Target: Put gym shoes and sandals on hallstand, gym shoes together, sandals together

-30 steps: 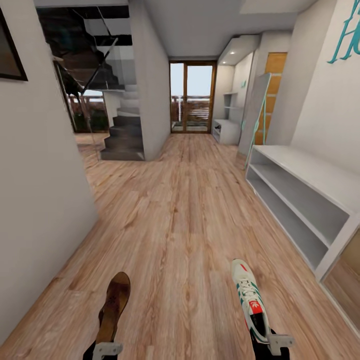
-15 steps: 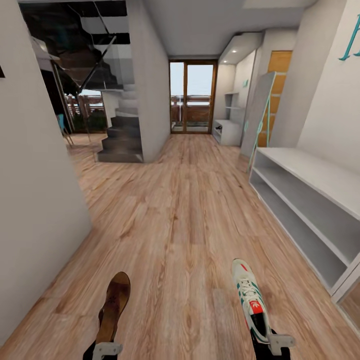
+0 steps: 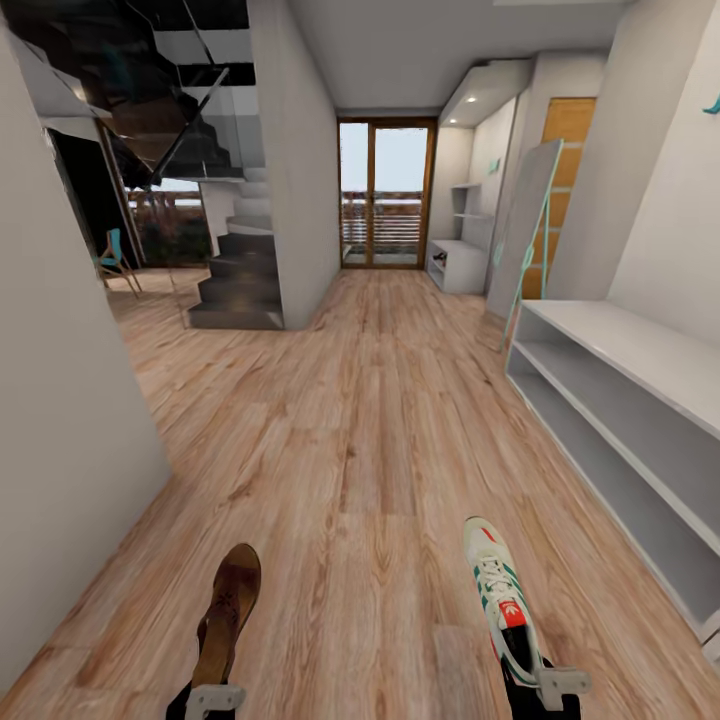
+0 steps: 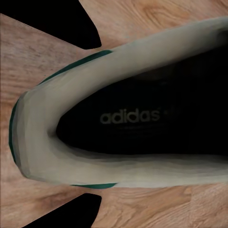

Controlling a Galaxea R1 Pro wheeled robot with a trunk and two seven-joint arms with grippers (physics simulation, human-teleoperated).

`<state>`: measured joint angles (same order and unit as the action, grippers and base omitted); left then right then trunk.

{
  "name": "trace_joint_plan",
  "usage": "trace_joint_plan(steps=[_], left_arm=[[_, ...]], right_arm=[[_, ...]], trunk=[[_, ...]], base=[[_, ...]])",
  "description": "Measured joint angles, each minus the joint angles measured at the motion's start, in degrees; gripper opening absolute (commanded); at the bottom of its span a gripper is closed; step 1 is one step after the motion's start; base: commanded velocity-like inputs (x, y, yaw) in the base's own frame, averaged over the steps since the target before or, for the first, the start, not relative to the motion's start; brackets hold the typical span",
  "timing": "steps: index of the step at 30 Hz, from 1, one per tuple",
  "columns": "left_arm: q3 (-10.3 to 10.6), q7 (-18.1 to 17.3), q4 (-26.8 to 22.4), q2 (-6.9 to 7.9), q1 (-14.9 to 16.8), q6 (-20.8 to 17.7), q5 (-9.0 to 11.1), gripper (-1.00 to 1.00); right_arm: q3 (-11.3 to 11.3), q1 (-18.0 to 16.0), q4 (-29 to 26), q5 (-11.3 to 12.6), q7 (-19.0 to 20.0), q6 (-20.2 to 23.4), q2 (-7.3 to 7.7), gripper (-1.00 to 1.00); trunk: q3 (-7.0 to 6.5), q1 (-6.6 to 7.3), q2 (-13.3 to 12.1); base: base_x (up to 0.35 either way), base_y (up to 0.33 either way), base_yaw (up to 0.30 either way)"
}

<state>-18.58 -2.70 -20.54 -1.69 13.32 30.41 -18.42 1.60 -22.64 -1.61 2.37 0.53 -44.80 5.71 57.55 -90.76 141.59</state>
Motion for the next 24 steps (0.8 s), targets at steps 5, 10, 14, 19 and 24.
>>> trace_joint_plan(steps=[5,10,14,19,24], left_arm=[[-0.01,0.01,0.0,0.07,0.0,0.0,0.27,-1.0],[-0.01,-0.01,0.0,0.14,0.0,0.0,0.98,-1.0],[0.0,-0.02,0.0,0.2,0.0,0.0,1.06,-1.0],[0.0,-0.01,0.02,0.23,0.0,0.0,1.06,-1.0],[0.0,-0.02,0.01,0.21,0.0,0.0,1.06,-1.0]], right_arm=[[0.0,0.0,0.02,0.0,0.0,-0.02,0.0,-1.0],[0.0,0.0,0.01,0.0,0.0,0.0,0.0,-1.0],[0.0,0.0,0.0,0.0,0.0,0.03,0.0,-1.0],[0.05,0.0,-0.08,0.09,0.0,-0.01,-0.13,-1.0],[0.0,0.0,-0.07,0.14,0.0,0.0,-0.17,-1.0]], trunk=[[0.0,0.0,0.0],[0.0,0.0,0.0],[0.0,0.0,0.0],[0.24,0.0,0.0],[0.68,0.0,0.0]], base=[[0.34,0.0,0.0],[0.34,0.0,0.0],[0.34,0.0,0.0],[0.34,0.0,0.0],[0.34,0.0,0.0]])
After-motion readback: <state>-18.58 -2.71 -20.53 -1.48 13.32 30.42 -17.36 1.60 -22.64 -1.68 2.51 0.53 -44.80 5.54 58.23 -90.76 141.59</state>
